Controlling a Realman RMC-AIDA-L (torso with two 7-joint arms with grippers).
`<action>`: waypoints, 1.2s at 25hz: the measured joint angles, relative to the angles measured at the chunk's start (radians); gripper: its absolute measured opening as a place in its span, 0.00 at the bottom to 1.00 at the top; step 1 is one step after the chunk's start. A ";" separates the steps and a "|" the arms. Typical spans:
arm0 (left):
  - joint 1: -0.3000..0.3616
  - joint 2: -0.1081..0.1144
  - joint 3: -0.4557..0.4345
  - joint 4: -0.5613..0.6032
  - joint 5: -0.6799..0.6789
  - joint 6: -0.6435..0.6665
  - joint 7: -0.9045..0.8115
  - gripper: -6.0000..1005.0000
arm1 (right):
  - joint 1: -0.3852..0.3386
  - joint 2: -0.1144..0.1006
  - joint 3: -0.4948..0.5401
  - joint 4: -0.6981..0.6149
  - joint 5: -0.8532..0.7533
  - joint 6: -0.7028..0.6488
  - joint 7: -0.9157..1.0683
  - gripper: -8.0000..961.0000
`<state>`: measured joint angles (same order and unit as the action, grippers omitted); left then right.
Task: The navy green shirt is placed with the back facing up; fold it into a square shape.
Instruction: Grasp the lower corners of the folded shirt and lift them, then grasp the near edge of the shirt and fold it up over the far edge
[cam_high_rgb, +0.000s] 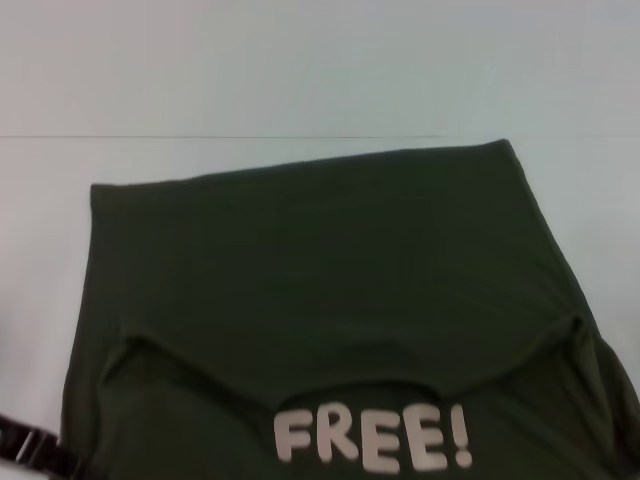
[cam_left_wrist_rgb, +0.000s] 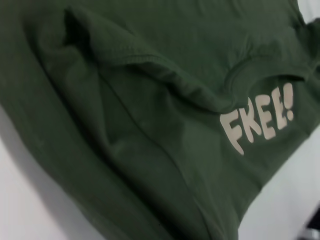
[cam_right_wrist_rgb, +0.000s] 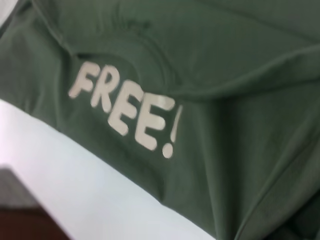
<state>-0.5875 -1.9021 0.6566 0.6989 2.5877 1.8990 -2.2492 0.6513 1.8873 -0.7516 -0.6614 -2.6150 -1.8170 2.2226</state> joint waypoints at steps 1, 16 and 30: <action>0.005 -0.001 0.000 0.001 0.005 0.029 0.004 0.10 | -0.002 0.003 0.000 0.000 -0.019 -0.005 -0.005 0.06; 0.033 -0.004 -0.060 0.000 0.000 0.123 0.044 0.10 | -0.014 0.015 0.038 0.011 -0.034 -0.024 -0.057 0.08; -0.013 0.029 -0.412 -0.044 -0.006 0.062 -0.002 0.10 | 0.019 -0.013 0.293 0.021 0.092 0.081 0.010 0.09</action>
<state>-0.6002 -1.8730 0.2443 0.6547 2.5820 1.9606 -2.2508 0.6699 1.8743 -0.4586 -0.6401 -2.5227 -1.7360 2.2329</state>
